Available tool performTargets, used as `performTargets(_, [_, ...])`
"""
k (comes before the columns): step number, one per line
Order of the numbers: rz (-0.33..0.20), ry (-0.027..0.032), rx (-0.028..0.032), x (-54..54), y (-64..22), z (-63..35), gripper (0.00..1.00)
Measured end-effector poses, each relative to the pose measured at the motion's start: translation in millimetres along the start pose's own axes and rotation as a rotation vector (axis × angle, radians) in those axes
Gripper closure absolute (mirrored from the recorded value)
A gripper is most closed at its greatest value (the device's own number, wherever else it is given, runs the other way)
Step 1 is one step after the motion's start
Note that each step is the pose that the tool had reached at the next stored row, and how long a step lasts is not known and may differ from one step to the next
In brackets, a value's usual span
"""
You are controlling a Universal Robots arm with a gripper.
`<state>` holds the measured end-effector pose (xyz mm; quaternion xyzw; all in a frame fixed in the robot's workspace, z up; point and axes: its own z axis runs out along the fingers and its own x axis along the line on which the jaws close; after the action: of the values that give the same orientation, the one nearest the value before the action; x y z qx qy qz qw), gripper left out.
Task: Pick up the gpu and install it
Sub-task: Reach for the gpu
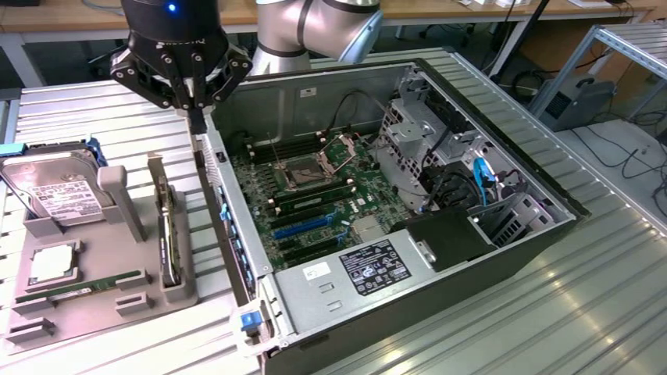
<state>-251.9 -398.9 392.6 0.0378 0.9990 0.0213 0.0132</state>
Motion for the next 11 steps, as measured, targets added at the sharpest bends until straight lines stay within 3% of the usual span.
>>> performTargets(11, [0.000, 0.0000, 0.0000, 3.6, -0.3, -0.1, 0.89])
